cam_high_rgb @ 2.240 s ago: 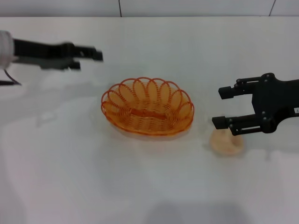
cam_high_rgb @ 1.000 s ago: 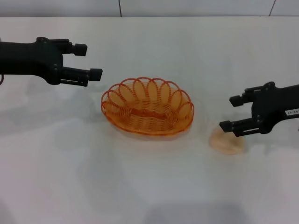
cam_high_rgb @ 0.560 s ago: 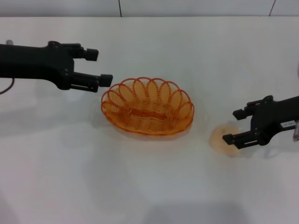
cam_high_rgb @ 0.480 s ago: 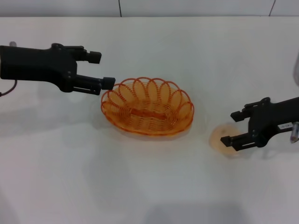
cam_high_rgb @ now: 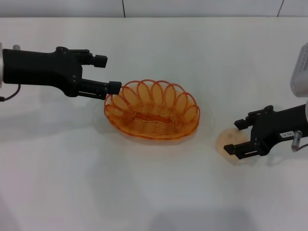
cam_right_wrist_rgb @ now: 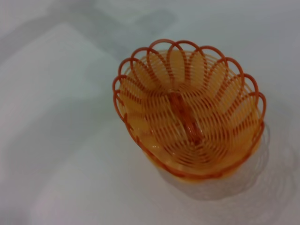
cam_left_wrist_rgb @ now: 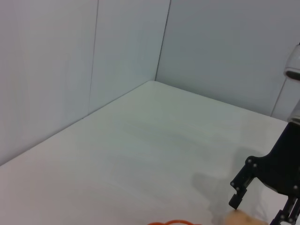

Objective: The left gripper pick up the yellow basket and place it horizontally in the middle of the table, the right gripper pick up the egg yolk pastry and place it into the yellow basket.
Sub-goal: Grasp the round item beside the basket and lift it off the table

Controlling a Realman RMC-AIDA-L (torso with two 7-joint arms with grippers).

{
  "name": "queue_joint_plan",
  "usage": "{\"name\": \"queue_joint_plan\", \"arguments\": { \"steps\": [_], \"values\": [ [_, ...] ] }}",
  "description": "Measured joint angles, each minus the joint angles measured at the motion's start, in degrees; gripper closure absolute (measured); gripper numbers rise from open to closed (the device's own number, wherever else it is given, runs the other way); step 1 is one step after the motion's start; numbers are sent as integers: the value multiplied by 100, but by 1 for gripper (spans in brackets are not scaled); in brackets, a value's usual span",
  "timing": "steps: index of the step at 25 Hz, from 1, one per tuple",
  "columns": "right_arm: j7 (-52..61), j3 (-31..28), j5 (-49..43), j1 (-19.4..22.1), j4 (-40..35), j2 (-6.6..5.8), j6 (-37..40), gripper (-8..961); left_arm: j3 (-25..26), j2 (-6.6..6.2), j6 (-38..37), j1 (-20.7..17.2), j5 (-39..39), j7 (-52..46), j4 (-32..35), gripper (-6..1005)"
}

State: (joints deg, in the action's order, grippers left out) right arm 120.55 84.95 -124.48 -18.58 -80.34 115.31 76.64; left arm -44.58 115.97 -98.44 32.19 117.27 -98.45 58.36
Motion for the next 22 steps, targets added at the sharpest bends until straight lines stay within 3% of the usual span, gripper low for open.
{"name": "queue_joint_plan", "arguments": {
  "steps": [15,20,22],
  "values": [
    [6,51,-156,-14,55,0,-100,340,7,13,-4,-27,-21,-79,-1,111],
    [27,50,-178,-15,55,0,-142,578,-2,13,-4,-22,-22,-79,-1,111],
    [36,49,-181,-15,58,0,-153,598,0,13,-4,-21,-21,-79,-1,111]
  ]
}}
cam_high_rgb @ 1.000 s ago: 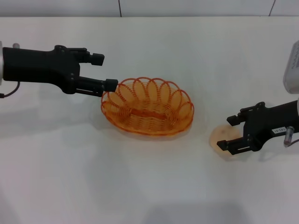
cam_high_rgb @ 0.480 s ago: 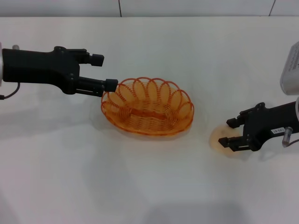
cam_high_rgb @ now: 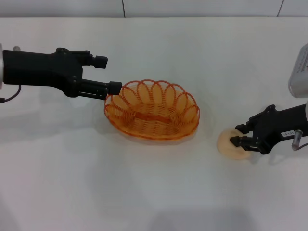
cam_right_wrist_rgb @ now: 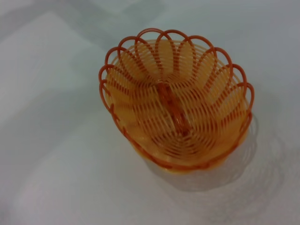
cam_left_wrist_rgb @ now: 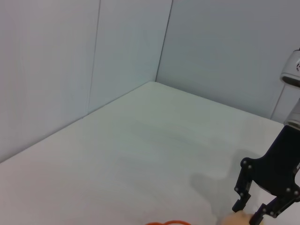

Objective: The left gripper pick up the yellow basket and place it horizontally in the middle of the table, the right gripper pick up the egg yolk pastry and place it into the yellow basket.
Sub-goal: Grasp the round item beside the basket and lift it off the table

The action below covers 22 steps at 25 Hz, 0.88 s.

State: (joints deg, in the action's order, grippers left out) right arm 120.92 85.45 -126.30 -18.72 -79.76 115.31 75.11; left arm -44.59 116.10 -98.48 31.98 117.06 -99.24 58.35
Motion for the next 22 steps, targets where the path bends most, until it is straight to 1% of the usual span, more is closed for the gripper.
{"name": "queue_joint_plan", "arguments": {
  "steps": [12,16,22],
  "values": [
    [54,7,-6,-30,22,0,3,788,-6,-18,34,-6,107,-31,-5,111],
    [102,53,-6,-58,-6,0,38,803,-21,-46,42,-8,186,-66,-2,111],
    [210,93,48,-75,-200,0,138,826,-23,-84,12,97,847,-266,1,111]
  ]
}}
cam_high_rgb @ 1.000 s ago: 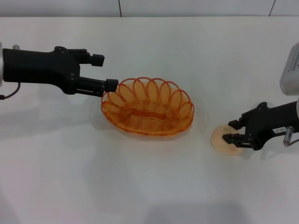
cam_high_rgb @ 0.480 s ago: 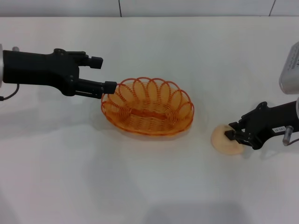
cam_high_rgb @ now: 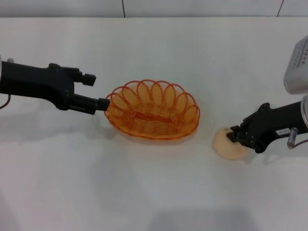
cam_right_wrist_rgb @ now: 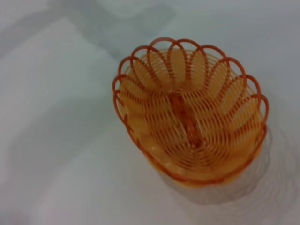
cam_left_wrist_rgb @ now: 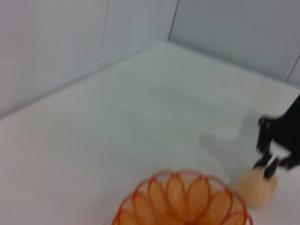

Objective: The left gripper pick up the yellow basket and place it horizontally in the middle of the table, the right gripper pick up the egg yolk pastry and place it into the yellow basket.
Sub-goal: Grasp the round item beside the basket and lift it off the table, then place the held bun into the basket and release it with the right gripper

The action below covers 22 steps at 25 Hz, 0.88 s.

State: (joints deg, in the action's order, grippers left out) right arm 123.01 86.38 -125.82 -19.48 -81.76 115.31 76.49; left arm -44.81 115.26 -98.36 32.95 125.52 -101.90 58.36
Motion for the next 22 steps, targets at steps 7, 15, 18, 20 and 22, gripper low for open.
{"name": "queue_joint_plan", "arguments": {
  "steps": [7,15,18,20,22],
  "values": [
    [247,-37,141,-13,-607,0,227,886,13,-37,-65,-2,118,-53,7,111],
    [637,-133,142,-260,-1219,5,484,898,2,-33,-79,-44,113,-58,9,111],
    [700,-90,152,-452,-1229,36,448,900,4,-24,-107,-52,114,-64,9,111],
    [712,9,177,-572,-1157,53,306,901,14,-22,-128,-52,96,-65,9,111],
    [713,155,215,-658,-1064,55,113,902,15,-13,-130,-52,84,-65,9,111]
  ]
}}
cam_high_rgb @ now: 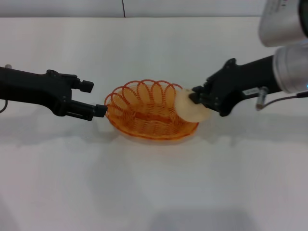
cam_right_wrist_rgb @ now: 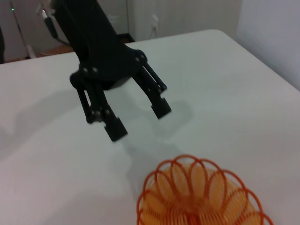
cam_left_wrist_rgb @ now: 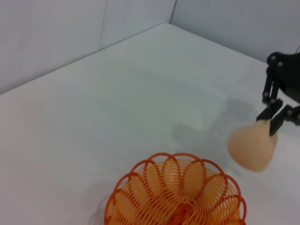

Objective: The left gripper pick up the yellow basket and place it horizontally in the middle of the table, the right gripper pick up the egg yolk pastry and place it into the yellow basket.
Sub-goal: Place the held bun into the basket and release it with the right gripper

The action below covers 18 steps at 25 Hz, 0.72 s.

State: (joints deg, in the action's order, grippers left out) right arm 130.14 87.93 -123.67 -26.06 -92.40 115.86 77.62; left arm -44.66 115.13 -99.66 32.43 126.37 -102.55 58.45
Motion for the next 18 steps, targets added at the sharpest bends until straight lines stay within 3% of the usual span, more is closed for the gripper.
{"name": "queue_joint_plan", "arguments": {
  "steps": [18],
  "values": [
    [-43,957,275,-707,1345,15,-1629,904,-7,45,3,18,-8,2,0,111]
  ]
}}
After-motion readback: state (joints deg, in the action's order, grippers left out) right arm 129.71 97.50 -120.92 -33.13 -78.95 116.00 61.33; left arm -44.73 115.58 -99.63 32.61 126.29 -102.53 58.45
